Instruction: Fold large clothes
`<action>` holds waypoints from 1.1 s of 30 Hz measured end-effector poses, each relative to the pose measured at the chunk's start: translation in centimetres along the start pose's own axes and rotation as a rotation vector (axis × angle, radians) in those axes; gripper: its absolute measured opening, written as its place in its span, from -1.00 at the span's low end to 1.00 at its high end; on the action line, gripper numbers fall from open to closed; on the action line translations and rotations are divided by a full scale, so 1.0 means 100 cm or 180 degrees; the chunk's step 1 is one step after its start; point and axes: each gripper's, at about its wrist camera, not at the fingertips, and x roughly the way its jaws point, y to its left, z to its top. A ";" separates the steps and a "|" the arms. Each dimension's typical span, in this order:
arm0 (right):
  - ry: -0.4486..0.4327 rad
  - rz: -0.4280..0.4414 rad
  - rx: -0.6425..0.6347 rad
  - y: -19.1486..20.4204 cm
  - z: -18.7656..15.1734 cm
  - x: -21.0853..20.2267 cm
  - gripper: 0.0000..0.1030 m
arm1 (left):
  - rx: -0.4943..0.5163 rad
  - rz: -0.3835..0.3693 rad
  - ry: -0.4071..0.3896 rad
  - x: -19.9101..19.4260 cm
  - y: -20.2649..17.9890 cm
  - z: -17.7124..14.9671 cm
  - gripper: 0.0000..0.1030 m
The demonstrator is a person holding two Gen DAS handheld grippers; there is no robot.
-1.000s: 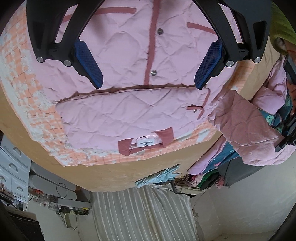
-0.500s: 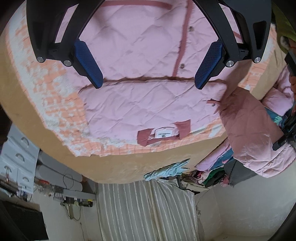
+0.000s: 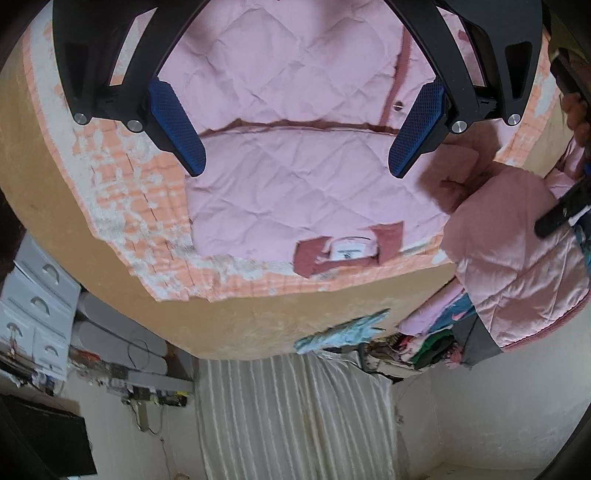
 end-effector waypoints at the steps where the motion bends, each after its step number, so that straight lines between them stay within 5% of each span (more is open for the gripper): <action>1: -0.0003 -0.0001 0.0053 -0.004 -0.001 0.000 0.91 | 0.0032 -0.0012 0.0049 0.004 -0.001 -0.004 -0.83; 23: -0.0025 0.0024 0.0387 -0.034 -0.010 -0.008 0.92 | 0.0865 0.0147 0.0992 0.070 -0.043 -0.075 -0.78; 28: 0.0012 0.0025 0.0408 -0.036 -0.012 -0.004 0.91 | 0.1005 0.0052 0.1161 0.073 -0.056 -0.086 -0.19; 33: 0.0080 0.0059 0.0400 -0.036 -0.016 0.000 0.91 | 0.1206 0.0074 0.1353 0.072 -0.068 -0.093 0.13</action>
